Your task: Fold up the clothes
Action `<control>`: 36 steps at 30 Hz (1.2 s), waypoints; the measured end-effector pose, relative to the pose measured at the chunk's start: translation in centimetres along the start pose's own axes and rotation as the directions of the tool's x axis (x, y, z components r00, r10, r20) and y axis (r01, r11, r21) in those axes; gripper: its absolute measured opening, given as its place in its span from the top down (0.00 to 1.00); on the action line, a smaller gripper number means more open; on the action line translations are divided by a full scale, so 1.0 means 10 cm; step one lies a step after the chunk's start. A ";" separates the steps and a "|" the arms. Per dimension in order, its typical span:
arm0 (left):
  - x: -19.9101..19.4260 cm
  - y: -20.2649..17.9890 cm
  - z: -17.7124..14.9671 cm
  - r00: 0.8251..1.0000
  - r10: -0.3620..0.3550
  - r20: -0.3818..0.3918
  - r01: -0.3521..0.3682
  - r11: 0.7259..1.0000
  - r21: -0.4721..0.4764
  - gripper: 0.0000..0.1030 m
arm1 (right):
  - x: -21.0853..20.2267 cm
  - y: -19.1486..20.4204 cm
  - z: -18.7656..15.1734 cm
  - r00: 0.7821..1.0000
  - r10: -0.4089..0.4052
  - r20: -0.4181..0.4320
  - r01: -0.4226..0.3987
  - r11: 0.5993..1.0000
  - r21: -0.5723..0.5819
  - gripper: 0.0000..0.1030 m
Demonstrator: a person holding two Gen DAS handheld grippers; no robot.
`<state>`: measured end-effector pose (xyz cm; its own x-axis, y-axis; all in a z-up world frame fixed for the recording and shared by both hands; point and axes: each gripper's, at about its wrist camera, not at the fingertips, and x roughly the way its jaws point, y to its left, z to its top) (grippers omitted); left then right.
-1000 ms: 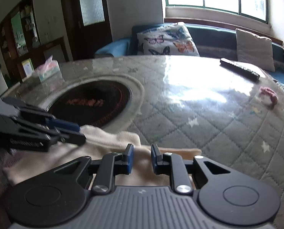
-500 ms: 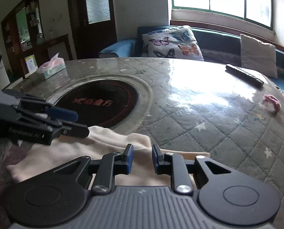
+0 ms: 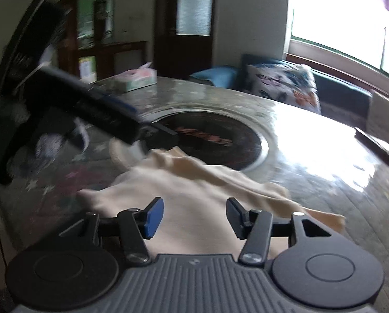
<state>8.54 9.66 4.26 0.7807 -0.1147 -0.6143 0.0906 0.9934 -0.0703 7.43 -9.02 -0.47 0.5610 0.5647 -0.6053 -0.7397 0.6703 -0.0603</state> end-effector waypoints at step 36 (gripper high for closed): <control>-0.13 0.57 -0.38 0.996 -0.070 -0.061 0.039 0.914 -0.405 0.13 | 0.17 1.00 -0.04 0.994 0.103 -0.023 -0.104 0.922 -0.373 0.59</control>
<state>5.68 15.46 1.70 0.7332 -0.1832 -0.6549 -0.1369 0.9035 -0.4061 0.79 -1.59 -2.43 0.4731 0.6197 -0.6262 -0.8791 0.3794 -0.2886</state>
